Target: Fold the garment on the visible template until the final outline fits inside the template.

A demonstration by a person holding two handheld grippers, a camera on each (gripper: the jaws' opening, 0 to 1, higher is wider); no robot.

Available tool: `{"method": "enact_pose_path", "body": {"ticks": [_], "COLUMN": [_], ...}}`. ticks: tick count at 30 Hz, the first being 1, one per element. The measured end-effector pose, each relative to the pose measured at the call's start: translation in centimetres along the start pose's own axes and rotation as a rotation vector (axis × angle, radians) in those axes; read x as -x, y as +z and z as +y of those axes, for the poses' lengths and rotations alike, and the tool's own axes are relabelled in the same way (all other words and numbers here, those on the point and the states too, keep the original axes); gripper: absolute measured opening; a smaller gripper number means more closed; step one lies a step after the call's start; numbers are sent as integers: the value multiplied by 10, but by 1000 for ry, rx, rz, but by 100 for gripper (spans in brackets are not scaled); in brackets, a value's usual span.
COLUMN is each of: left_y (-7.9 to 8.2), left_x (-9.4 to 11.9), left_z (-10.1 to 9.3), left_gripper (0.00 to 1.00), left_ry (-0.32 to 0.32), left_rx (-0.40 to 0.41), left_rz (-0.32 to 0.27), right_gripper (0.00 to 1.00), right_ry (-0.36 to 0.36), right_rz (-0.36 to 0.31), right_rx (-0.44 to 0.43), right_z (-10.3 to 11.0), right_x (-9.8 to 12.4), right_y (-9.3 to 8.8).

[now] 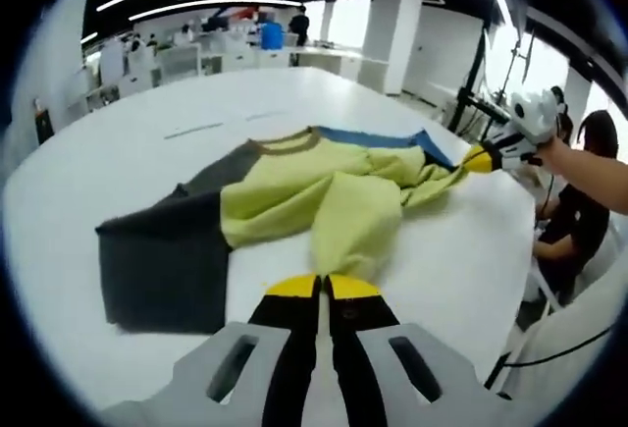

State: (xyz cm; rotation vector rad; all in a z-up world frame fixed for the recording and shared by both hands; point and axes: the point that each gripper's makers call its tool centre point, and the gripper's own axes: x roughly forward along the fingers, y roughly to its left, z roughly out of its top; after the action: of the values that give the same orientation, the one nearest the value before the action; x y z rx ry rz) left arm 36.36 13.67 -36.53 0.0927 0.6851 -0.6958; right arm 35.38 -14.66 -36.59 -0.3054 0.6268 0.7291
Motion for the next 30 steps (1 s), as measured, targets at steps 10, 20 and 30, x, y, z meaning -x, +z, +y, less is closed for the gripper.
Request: {"method": "enact_pose_path", "body": {"ticks": [10, 20, 30], "left_y": [10, 15, 26], "left_x": [16, 29, 42], "left_z": [23, 25, 24], "left_gripper": [0, 0, 0], "left_ry": [54, 70, 69], "left_rx": [21, 36, 38], "left_rz": [-38, -60, -99], "right_gripper": [0, 0, 0], "right_ry": [-45, -73, -86], "right_rz": [-26, -56, -84], "right_rx": [1, 0, 13], "right_z": [-16, -24, -23], "right_x": [14, 29, 40], "right_y": [7, 14, 23]}}
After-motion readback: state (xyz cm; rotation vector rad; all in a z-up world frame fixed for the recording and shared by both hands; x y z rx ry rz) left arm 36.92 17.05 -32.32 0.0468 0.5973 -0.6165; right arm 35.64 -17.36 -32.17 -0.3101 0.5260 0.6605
